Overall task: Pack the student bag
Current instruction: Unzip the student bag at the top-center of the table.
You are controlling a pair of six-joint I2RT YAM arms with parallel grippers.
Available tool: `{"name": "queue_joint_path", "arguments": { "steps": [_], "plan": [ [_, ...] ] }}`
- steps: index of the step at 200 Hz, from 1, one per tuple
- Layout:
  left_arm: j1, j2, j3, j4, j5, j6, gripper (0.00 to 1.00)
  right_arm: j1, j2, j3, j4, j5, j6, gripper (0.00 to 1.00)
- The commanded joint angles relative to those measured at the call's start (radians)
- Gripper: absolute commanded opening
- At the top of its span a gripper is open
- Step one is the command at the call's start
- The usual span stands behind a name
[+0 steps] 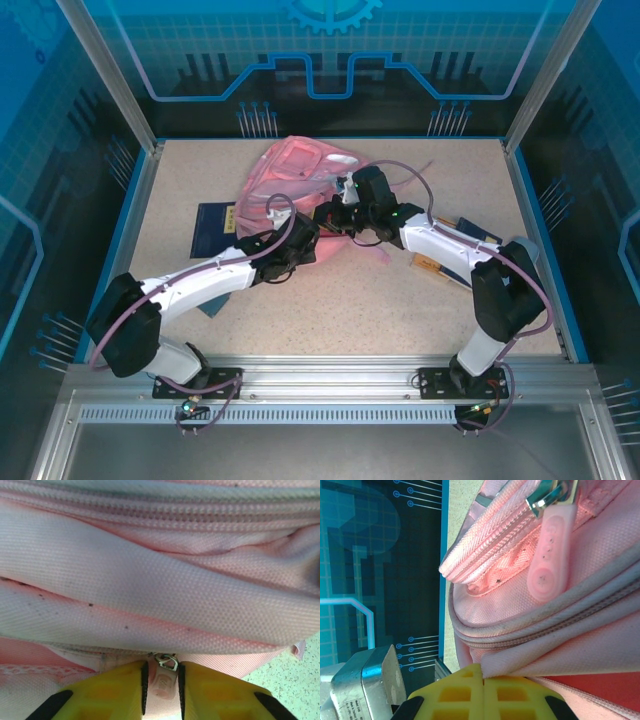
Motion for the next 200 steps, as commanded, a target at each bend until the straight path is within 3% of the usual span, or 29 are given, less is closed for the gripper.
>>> {"name": "queue_joint_path", "arguments": {
  "steps": [1, 48, 132, 200],
  "plan": [
    [0.007, 0.022, 0.030, -0.040, -0.042, -0.017, 0.30, 0.020, -0.022, 0.023, 0.076, -0.057, 0.000, 0.00],
    [0.010, 0.047, 0.053, -0.085, -0.067, -0.009, 0.31, 0.020, -0.035, 0.023, 0.073, -0.055, 0.000, 0.00],
    [0.014, -0.002, 0.043, -0.100, -0.103, 0.034, 0.00, 0.020, -0.030, 0.044, -0.030, 0.023, -0.037, 0.00],
    [0.034, -0.091, -0.027, -0.133, -0.116, 0.066, 0.00, -0.013, -0.096, 0.030, -0.237, 0.245, -0.128, 0.00]
  ]
}}
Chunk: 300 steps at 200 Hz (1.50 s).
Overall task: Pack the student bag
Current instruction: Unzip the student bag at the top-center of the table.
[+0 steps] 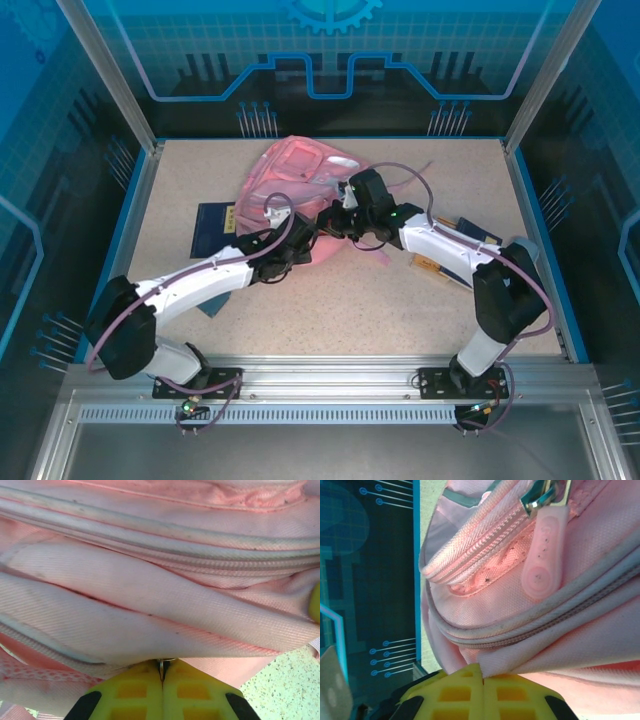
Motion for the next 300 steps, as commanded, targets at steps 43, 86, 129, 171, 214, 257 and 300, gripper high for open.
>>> {"name": "queue_joint_path", "arguments": {
  "steps": [43, 86, 129, 171, 214, 257, 300],
  "plan": [
    [0.115, -0.125, -0.146, 0.004, 0.014, 0.075, 0.00, -0.087, -0.171, -0.075, -0.147, 0.219, -0.113, 0.00],
    [0.123, -0.140, -0.159, 0.123, 0.171, 0.220, 0.00, -0.118, -0.189, -0.131, -0.139, 0.188, -0.130, 0.00],
    [0.108, -0.124, -0.148, 0.186, 0.316, 0.278, 0.00, -0.143, -0.221, -0.161, -0.142, 0.142, -0.118, 0.19],
    [0.043, -0.075, -0.099, 0.260, 0.464, 0.295, 0.00, -0.164, -0.295, -0.213, -0.246, 0.197, -0.030, 0.65],
    [-0.058, 0.088, 0.026, 0.299, 0.509, 0.286, 0.00, -0.215, -0.376, -0.313, -0.288, 0.178, 0.099, 0.69],
    [-0.108, 0.222, 0.156, 0.297, 0.511, 0.296, 0.00, -0.222, -0.442, -0.439, -0.259, 0.167, 0.198, 0.71],
    [-0.110, 0.249, 0.178, 0.279, 0.535, 0.311, 0.00, -0.232, -0.416, -0.485, -0.082, 0.052, 0.249, 0.82]
  ]
}}
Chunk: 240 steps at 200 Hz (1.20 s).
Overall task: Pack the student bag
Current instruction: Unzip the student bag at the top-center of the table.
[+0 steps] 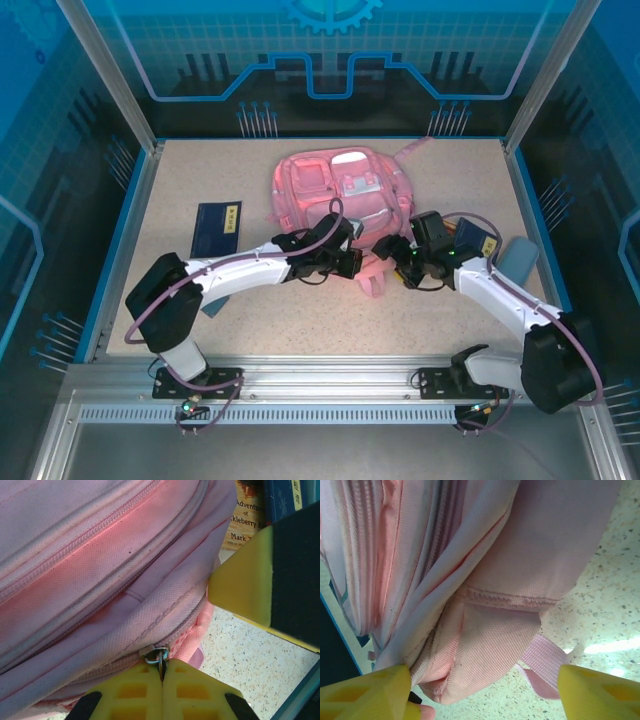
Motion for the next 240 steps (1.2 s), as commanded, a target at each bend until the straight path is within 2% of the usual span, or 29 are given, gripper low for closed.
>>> {"name": "queue_joint_path", "arguments": {
  "steps": [1, 102, 122, 143, 171, 178, 206, 240],
  "plan": [
    [-0.002, 0.001, 0.042, 0.034, 0.033, 0.039, 0.00, -0.013, 0.012, -0.015, 0.130, -0.087, 0.055, 0.82],
    [-0.003, -0.001, 0.043, 0.017, 0.029, 0.043, 0.00, -0.023, 0.118, -0.008, 0.250, -0.134, 0.096, 0.84],
    [-0.003, -0.003, 0.047, 0.014, 0.027, 0.047, 0.00, -0.022, 0.145, -0.004, 0.245, -0.134, 0.100, 0.81],
    [-0.003, -0.012, 0.049, -0.010, 0.006, 0.064, 0.00, -0.024, 0.160, 0.011, 0.200, -0.106, 0.087, 0.66],
    [-0.002, -0.032, 0.043, -0.093, -0.066, 0.129, 0.00, -0.031, 0.145, 0.039, 0.104, -0.020, 0.032, 0.33],
    [-0.002, -0.039, 0.037, -0.119, -0.091, 0.149, 0.00, -0.034, 0.137, 0.041, 0.084, 0.006, 0.016, 0.27],
    [0.008, -0.069, -0.006, -0.202, -0.167, 0.210, 0.00, -0.043, 0.102, 0.068, -0.010, 0.114, -0.041, 0.16],
    [0.070, -0.124, -0.100, -0.220, -0.196, 0.215, 0.00, -0.055, 0.072, 0.089, -0.082, 0.223, -0.091, 0.15]
  ]
}}
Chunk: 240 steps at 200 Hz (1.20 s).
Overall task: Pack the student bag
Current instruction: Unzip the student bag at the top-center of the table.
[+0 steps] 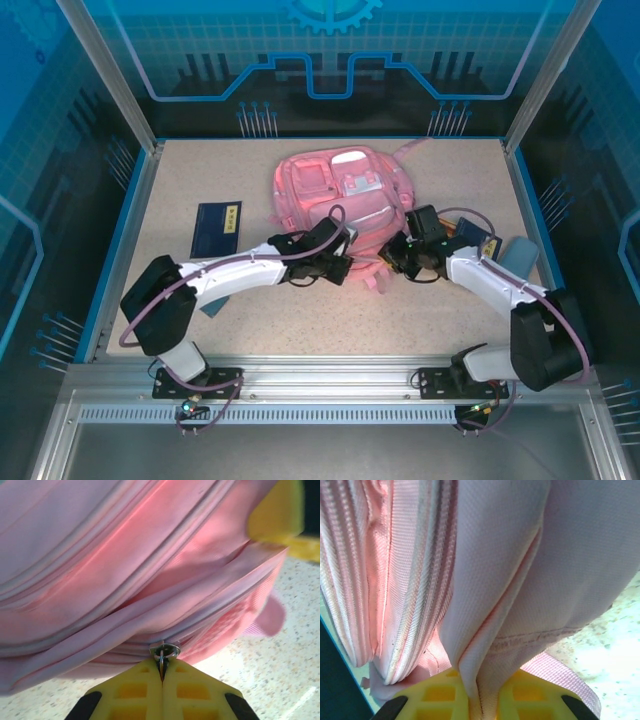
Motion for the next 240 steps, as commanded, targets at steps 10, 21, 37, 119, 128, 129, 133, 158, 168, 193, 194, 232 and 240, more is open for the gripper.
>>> {"name": "queue_joint_path", "arguments": {
  "steps": [10, 21, 37, 119, 128, 129, 133, 158, 168, 193, 194, 232, 240],
  "plan": [
    [0.088, -0.092, -0.092, -0.073, -0.083, 0.041, 0.00, -0.042, -0.045, 0.030, -0.103, 0.194, -0.077, 0.15],
    [0.122, -0.107, -0.123, -0.052, -0.076, 0.041, 0.00, -0.057, -0.050, 0.030, -0.106, 0.205, -0.087, 0.15],
    [0.166, -0.122, -0.155, -0.014, -0.059, 0.044, 0.00, -0.074, -0.053, 0.028, -0.097, 0.199, -0.104, 0.15],
    [0.106, -0.125, -0.091, 0.131, 0.090, 0.056, 0.00, -0.075, -0.184, 0.032, -0.131, 0.080, -0.095, 0.68],
    [0.089, -0.116, -0.081, 0.148, 0.095, 0.044, 0.00, -0.068, -0.206, 0.035, -0.153, 0.087, -0.075, 0.70],
    [0.087, -0.116, -0.080, 0.150, 0.095, 0.041, 0.00, -0.067, -0.209, 0.035, -0.155, 0.088, -0.072, 0.70],
    [0.079, -0.112, -0.077, 0.160, 0.099, 0.032, 0.00, -0.063, -0.218, 0.034, -0.163, 0.092, -0.059, 0.70],
    [0.034, -0.070, -0.050, 0.213, 0.122, -0.004, 0.00, -0.012, -0.248, -0.001, -0.163, 0.087, 0.047, 0.70],
    [0.022, -0.051, -0.034, 0.219, 0.122, -0.009, 0.00, 0.012, -0.248, -0.021, -0.145, 0.074, 0.095, 0.69],
    [0.007, -0.009, -0.002, 0.214, 0.122, -0.015, 0.00, 0.067, -0.219, -0.067, -0.058, 0.028, 0.192, 0.66],
    [0.005, -0.008, -0.001, 0.214, 0.122, -0.015, 0.00, 0.069, -0.219, -0.067, -0.055, 0.025, 0.198, 0.66],
    [0.001, -0.005, 0.004, 0.201, 0.122, -0.008, 0.00, 0.108, -0.105, -0.041, 0.008, -0.022, 0.249, 0.63],
    [0.001, -0.008, 0.002, 0.198, 0.120, -0.006, 0.00, 0.112, -0.080, -0.037, 0.023, -0.027, 0.256, 0.62]
  ]
}}
